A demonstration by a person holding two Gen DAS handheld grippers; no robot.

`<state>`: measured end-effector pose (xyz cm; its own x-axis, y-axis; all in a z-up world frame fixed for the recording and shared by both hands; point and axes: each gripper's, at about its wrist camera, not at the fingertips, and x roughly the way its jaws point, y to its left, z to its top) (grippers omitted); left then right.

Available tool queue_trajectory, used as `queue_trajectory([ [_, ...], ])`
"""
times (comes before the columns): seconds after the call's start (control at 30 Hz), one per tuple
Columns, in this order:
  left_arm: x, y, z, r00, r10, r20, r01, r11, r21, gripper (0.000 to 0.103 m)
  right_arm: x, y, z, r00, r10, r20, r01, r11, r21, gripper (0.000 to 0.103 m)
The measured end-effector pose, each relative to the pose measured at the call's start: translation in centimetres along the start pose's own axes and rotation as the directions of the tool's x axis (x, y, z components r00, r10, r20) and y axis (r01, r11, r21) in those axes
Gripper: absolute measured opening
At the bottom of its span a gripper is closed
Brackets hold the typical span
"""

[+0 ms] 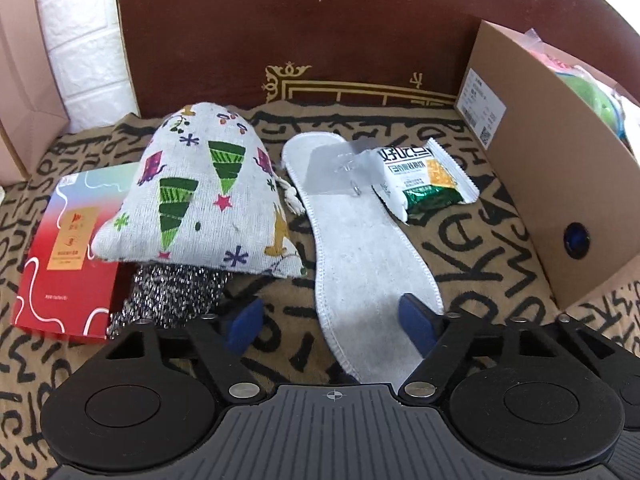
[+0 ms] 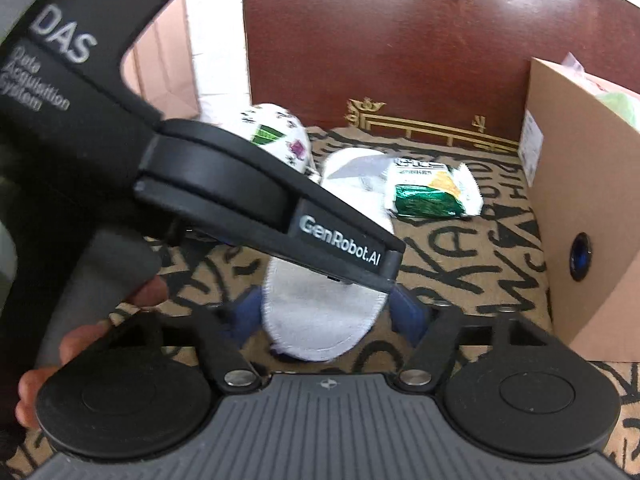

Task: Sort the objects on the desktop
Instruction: 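Close both grippers on the heel end of the white insole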

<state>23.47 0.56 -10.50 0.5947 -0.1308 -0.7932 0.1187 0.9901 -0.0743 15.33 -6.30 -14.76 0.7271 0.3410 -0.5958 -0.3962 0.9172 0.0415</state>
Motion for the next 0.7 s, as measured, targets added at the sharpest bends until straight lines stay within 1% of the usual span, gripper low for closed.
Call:
queue_trajectory([
  [0.07, -0.3, -0.1, -0.1, 1.0, -0.004, -0.005, 0.004, 1.0, 0.008, 0.071, -0.2, 0.0, -0.1, 1.0, 0.0, 0.003, 0.0, 1.0, 0.012, 0.071],
  [0.1, -0.5, -0.2, -0.2, 1.0, -0.009, -0.01, 0.009, 1.0, 0.009, 0.067, -0.3, 0.1, -0.2, 1.0, 0.003, 0.002, -0.003, 1.0, 0.016, 0.07],
  [0.13, -0.7, -0.3, -0.4, 1.0, -0.019, -0.014, 0.019, 1.0, 0.007, 0.062, -0.5, 0.2, -0.3, 1.0, 0.005, 0.001, -0.005, 1.0, 0.01, 0.07],
  [0.2, -1.2, -0.6, -0.9, 0.999, -0.049, -0.023, 0.049, 0.999, 0.002, 0.056, -1.0, 0.4, -0.5, 1.0, 0.011, 0.0, -0.011, 1.0, -0.004, 0.069],
  [0.37, -2.9, -1.0, -3.1, 0.997, -0.07, -0.021, 0.07, 0.997, -0.013, 0.058, -3.0, 0.7, -1.5, 0.999, 0.033, -0.013, -0.033, 0.999, -0.002, 0.069],
  [0.5, -4.3, -1.1, -5.2, 0.995, -0.095, -0.032, 0.094, 0.995, -0.035, 0.057, -4.7, 0.9, -2.8, 0.998, 0.062, -0.024, -0.062, 0.998, 0.001, 0.068],
  [0.57, -5.0, -1.4, -6.1, 0.995, -0.096, -0.035, 0.095, 0.995, -0.036, 0.057, -5.7, 1.2, -3.3, 0.997, 0.068, -0.027, -0.068, 0.998, 0.003, 0.068],
  [0.63, -5.8, -1.7, -7.1, 0.994, -0.101, -0.038, 0.1, 0.994, -0.038, 0.054, -6.8, 1.4, -4.1, 0.997, 0.073, -0.031, -0.072, 0.997, 0.011, 0.068],
  [0.7, -6.6, -1.9, -8.0, 0.992, -0.115, -0.048, 0.113, 0.993, -0.04, 0.055, -7.7, 1.4, -4.6, 0.997, 0.075, -0.035, -0.075, 0.997, 0.01, 0.068],
])
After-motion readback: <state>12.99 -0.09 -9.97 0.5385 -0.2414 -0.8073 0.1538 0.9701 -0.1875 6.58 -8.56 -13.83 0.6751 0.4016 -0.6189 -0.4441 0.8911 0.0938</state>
